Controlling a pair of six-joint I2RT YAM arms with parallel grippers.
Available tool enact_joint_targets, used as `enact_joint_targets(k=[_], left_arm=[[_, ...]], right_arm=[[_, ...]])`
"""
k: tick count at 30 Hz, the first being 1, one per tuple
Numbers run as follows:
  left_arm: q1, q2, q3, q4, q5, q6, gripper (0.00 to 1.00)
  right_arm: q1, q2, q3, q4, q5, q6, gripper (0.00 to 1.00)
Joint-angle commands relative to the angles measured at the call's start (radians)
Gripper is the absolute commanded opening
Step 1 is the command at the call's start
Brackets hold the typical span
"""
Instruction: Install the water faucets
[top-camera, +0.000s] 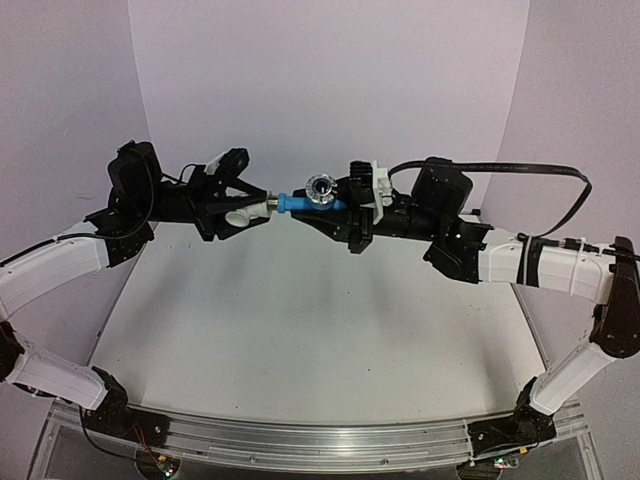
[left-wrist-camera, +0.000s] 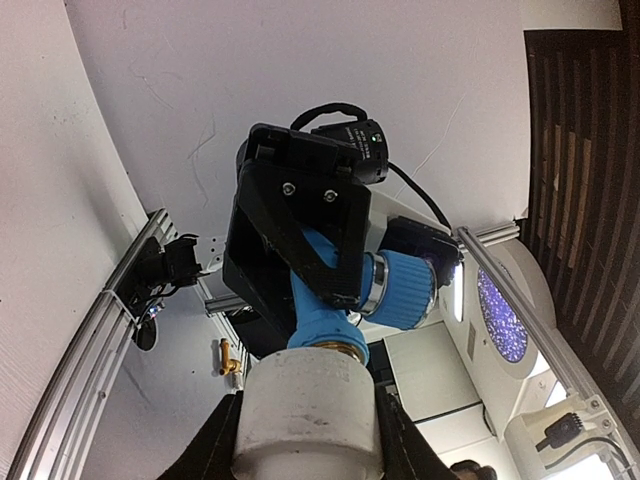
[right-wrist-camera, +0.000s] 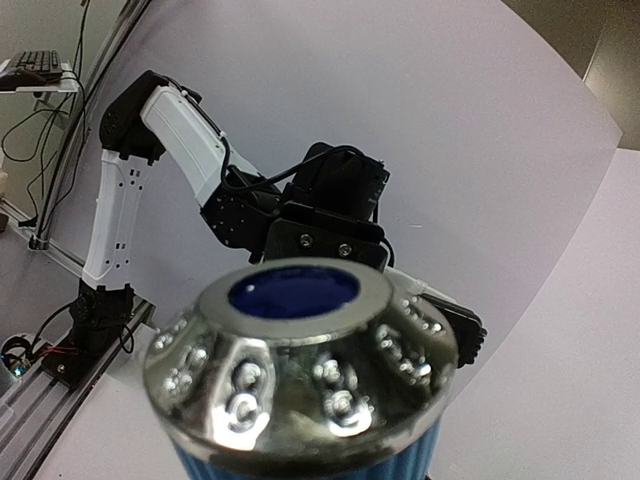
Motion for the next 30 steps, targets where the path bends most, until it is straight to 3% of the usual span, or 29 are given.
enact_joint_targets(k=[1, 17, 30], left_arm=[[0.001, -0.037, 0.005, 0.068, -0.012, -0.011, 0.0], [0.001, -0.054, -0.004, 0.079, -0.004, -0.012, 0.0], [0.0, -0.062, -0.024, 0.079, -0.011, 0.013, 0.0]], right_arm=[[0.011, 0.011, 0.029, 0.061, 0.009, 0.014, 0.0], [0.011, 0.04, 0.05, 0.08, 0.006, 0.066, 0.0], [0.011, 0.08, 0.121, -0.009, -0.028, 0.086, 0.0]])
